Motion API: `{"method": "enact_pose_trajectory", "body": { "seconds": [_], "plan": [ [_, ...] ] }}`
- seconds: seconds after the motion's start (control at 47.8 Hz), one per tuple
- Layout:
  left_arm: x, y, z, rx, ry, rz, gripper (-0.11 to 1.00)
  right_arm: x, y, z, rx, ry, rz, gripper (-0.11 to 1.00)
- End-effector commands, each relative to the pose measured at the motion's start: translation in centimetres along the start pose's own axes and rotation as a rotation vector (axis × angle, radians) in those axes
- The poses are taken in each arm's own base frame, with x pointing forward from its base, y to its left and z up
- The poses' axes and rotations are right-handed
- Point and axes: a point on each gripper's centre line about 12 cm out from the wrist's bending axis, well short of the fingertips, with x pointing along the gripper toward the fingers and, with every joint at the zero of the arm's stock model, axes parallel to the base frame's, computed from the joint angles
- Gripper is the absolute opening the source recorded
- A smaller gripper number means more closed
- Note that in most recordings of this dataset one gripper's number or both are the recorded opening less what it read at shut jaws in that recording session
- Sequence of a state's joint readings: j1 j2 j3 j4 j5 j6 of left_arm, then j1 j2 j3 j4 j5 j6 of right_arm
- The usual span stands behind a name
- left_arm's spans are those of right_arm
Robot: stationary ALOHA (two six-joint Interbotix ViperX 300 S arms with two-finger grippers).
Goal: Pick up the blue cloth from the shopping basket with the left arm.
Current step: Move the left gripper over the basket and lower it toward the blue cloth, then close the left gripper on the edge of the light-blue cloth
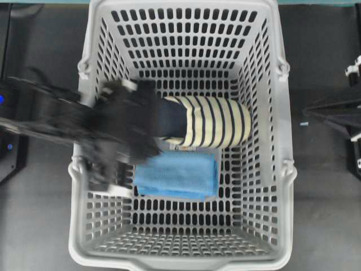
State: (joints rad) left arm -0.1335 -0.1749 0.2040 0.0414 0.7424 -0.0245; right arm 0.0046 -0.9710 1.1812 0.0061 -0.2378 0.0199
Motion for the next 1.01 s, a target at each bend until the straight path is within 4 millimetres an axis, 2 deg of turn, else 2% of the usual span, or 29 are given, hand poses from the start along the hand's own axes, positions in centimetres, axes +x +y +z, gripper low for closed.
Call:
{"method": "enact_pose_trajectory", "body": {
  "seconds": [0.0,0.084,0.147,0.209,0.377,0.461,0.817,0.984],
  "plan": [
    [1.3,-0.2,1.4,0.002,0.037,0.000,0.00,0.1,0.0,0.5,0.005,-0.014,0.001,-0.01],
    [3.2,-0.3,1.3,-0.002,0.095,0.001,0.02,0.1,0.0,0.5,0.005,-0.015,0.001,-0.01],
    [4.8,-0.3,1.2,-0.011,0.139,0.002,0.10,0.1,0.0,0.6,0.005,-0.017,0.001,-0.01],
    [6.0,-0.4,1.0,-0.012,0.170,0.003,0.24,0.1,0.1,0.6,0.005,-0.017,0.003,-0.01],
    [8.7,-0.5,-0.2,-0.010,0.244,0.003,0.75,0.0,0.1,0.6,0.006,-0.020,0.006,-0.01],
    [9.5,-0.5,-0.8,-0.009,0.267,0.003,0.89,0.0,0.2,0.6,0.006,-0.020,0.007,-0.01],
    [13.3,-1.2,-3.6,-0.003,0.363,-0.001,0.86,0.0,0.2,0.3,0.006,-0.012,0.007,-0.01],
    [14.3,-1.1,-4.7,-0.027,0.386,0.004,0.86,0.0,0.1,0.2,0.005,-0.011,0.007,-0.01]
  ]
}}
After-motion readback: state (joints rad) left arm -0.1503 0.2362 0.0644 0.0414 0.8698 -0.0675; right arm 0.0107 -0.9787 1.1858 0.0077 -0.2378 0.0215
